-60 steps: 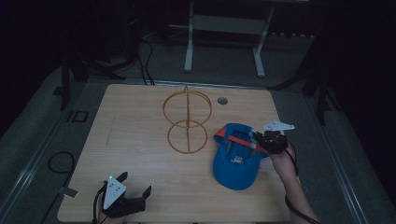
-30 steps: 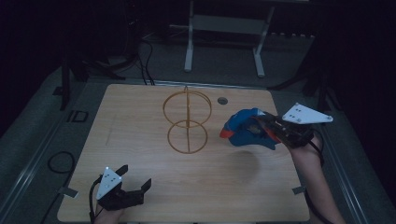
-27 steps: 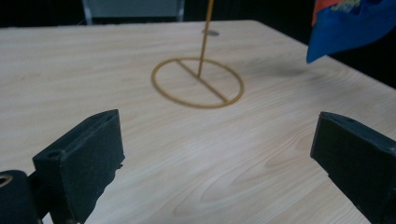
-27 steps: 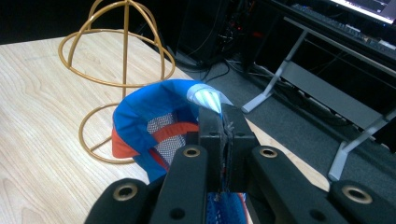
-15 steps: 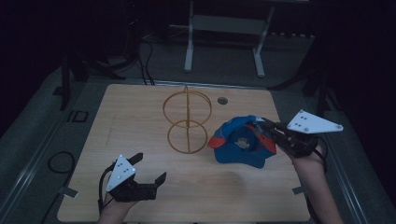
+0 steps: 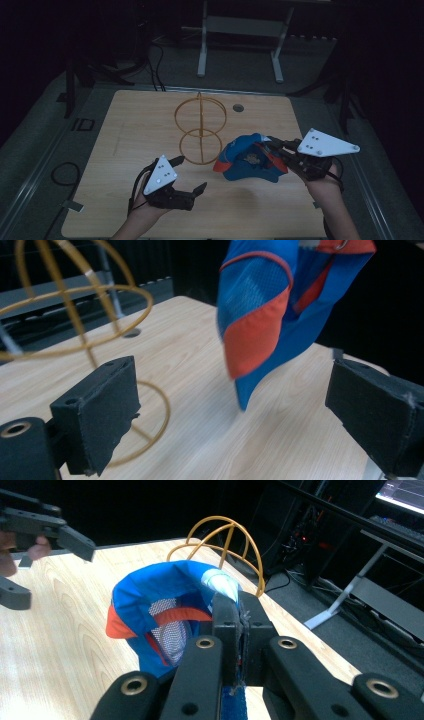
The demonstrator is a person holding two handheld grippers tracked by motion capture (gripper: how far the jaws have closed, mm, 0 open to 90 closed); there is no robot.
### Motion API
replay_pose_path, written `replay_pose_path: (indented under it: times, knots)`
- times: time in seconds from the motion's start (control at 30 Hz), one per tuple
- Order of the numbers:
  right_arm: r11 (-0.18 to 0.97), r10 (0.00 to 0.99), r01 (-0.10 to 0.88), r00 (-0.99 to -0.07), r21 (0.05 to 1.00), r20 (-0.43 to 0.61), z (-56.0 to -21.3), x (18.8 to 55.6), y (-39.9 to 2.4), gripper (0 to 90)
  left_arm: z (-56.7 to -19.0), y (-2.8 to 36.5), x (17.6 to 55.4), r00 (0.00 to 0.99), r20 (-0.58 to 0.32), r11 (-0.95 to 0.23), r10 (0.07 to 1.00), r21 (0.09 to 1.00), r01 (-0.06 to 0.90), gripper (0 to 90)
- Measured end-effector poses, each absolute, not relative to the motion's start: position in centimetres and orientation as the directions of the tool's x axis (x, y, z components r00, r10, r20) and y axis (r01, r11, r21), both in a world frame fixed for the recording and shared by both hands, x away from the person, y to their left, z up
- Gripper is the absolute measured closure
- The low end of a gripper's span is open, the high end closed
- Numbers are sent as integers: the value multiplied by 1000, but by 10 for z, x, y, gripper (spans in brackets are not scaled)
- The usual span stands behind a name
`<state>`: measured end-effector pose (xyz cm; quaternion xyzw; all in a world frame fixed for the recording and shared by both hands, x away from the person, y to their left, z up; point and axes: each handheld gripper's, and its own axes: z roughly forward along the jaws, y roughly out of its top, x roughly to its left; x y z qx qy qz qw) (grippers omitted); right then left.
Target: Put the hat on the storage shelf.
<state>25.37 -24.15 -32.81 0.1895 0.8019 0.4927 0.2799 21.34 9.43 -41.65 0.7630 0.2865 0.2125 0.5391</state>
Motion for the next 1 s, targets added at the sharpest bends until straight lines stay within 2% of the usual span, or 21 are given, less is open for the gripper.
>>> replay_pose_path:
  times: [0.13,0.33,0.4,0.67,0.7,0.73,0.83,1.0]
  knots:
    - [440,568,21,-781,898,-260,-327,252,-238,880,-411,82,223,767,20,-257,641,947,190,135]
    - [441,546,14,-798,898,-256,-329,250,-231,880,-408,63,237,798,24,-284,602,940,187,155]
    - [444,536,10,-804,896,-256,-330,249,-228,880,-406,58,240,809,22,-289,588,940,184,200]
    - [453,521,6,-813,892,-259,-334,248,-224,880,-396,51,243,821,22,-265,571,951,159,535]
    - [454,522,7,-813,891,-259,-334,248,-224,880,-395,51,243,807,29,-264,590,951,159,584]
    - [451,522,10,-814,892,-254,-335,248,-224,880,-394,52,244,804,20,-254,595,953,164,672]
    - [451,520,12,-816,892,-252,-337,247,-224,880,-392,51,245,780,22,-247,625,954,172,831]
    - [446,525,21,-816,895,-242,-341,245,-227,880,-388,47,245,774,46,-262,631,952,157,868]
